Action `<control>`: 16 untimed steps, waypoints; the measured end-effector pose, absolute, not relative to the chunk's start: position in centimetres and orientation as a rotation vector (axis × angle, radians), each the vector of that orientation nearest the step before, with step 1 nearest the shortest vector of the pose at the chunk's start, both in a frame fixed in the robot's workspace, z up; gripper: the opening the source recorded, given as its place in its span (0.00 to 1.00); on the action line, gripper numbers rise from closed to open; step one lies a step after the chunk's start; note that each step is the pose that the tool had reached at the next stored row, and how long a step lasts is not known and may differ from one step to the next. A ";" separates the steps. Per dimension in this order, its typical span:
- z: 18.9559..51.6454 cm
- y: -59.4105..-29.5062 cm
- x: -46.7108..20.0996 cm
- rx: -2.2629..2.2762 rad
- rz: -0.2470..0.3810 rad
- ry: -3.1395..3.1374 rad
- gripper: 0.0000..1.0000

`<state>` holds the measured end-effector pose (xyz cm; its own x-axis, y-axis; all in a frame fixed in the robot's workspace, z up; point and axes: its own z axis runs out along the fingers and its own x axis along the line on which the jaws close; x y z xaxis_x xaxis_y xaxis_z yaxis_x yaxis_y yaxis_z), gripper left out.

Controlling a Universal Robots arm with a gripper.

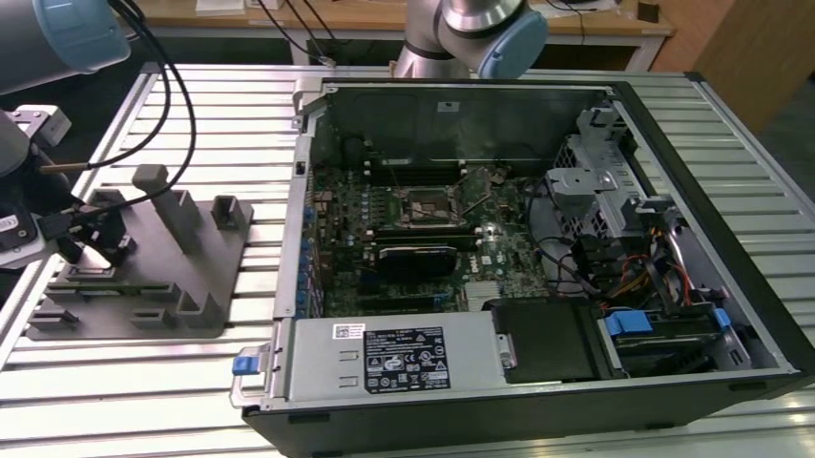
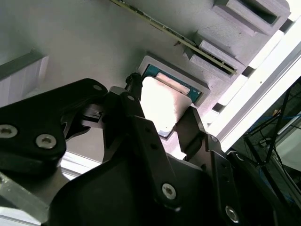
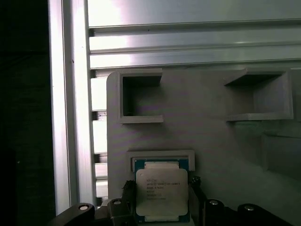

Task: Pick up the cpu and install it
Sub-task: 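Pick up the cpu and move it towards the insertion slot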

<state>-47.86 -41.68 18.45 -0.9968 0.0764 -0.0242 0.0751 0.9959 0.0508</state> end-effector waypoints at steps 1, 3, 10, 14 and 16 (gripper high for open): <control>18.5 -41.7 -47.9 0.118 0.078 3.112 0.54; 18.5 -41.7 -47.9 0.118 0.078 3.112 0.54; 19.4 -41.7 -47.9 0.118 0.078 3.112 0.54; 19.6 -41.7 -47.9 0.118 0.078 3.112 0.54; 19.6 -41.7 -47.9 0.118 0.078 3.112 0.54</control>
<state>-47.86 -41.68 19.57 -0.9968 0.0764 -0.0244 0.0751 0.9959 0.0508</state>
